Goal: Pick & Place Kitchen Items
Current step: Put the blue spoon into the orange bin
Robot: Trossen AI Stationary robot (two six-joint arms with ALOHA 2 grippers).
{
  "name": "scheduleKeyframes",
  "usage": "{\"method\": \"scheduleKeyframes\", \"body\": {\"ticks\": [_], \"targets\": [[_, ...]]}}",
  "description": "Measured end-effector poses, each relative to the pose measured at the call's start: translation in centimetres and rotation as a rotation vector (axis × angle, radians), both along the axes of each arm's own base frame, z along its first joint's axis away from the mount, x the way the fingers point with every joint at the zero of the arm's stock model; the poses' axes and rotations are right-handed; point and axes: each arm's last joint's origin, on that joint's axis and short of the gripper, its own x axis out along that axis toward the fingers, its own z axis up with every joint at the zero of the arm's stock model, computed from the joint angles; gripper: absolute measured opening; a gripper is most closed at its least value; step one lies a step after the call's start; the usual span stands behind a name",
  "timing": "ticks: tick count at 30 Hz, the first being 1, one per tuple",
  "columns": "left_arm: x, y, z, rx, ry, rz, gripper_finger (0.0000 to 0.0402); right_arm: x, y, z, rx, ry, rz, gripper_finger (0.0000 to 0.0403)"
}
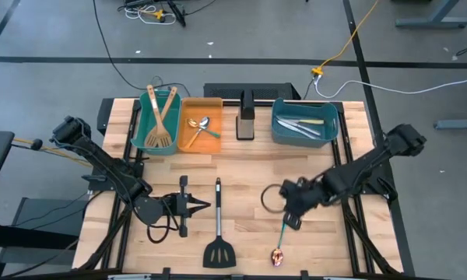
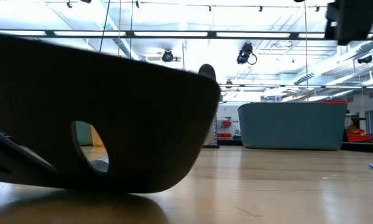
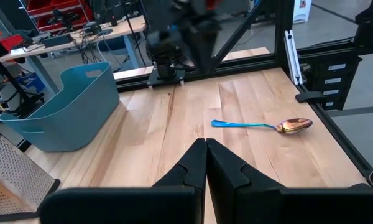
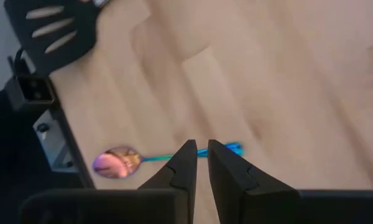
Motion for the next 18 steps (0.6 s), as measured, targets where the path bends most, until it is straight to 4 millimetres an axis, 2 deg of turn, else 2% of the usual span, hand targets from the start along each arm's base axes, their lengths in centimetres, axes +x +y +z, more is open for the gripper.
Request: {"method": "scheduleKeyframes", "body": {"ticks": [11, 18], "targets": [[0.0, 0.0, 0.0, 0.006, -0.001, 0.002, 0.0014, 0.8, 7.0, -4.4, 0.116, 0.044, 0.065, 0.0050], [0.0, 0.0, 0.0, 0.008, 0.000, 0.002, 0.0014, 0.8, 9.5, -6.3, 0.153, 0.044, 0.038, 0.0050]]}}
